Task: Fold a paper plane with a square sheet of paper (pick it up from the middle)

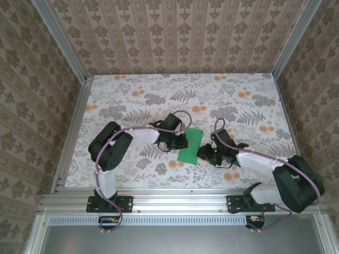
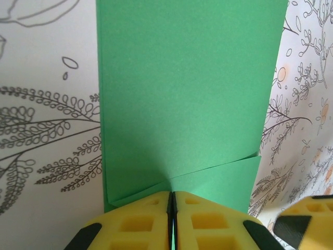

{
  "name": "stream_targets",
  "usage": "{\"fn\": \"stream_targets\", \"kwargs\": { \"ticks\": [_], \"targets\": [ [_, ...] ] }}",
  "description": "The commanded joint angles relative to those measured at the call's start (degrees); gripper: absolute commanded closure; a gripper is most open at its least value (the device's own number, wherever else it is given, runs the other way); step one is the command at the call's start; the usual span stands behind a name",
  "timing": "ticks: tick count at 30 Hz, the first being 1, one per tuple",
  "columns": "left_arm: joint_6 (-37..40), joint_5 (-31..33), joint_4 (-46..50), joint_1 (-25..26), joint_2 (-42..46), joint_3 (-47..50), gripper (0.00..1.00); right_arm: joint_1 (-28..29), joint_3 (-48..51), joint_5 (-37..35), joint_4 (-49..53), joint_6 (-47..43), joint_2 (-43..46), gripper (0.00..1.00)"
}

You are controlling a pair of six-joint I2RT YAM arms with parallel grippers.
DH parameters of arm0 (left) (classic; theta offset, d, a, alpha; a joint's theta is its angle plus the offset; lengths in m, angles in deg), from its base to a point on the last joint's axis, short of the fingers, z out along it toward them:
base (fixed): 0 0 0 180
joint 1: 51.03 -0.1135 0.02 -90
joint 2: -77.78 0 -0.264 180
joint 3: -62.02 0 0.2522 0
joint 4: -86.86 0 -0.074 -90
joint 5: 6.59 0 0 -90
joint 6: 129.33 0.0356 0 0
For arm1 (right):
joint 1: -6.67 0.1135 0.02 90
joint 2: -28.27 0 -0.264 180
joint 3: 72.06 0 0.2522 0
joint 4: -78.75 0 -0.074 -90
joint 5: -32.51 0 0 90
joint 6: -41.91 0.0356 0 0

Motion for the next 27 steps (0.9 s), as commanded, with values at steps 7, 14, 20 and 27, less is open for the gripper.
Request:
{"fn": "stream_targets", "kwargs": {
  "ticks": [7, 14, 20, 27],
  "targets": [
    [1.0, 1.8, 2.2, 0.5, -0.5, -0.7, 0.88, -0.4, -5.9, 0.7, -3.0, -2.9, -8.9, 0.64],
    [1.0, 1.7, 2.2, 0.5, -0.3, -0.7, 0.88, -0.7, -7.2, 0.7, -3.2, -2.6, -12.1, 0.65],
    [0.9, 1.7, 2.1, 0.5, -0.3, -0.6, 0.88, -0.7, -6.0, 2.2, -7.8, -0.6, -11.5, 0.7],
    [0.7, 1.8, 2.2, 0.5, 0.1, -0.6, 0.88, -1.5, -3.9, 3.5, -11.3, 0.8, -9.8, 0.72]
  ]
}}
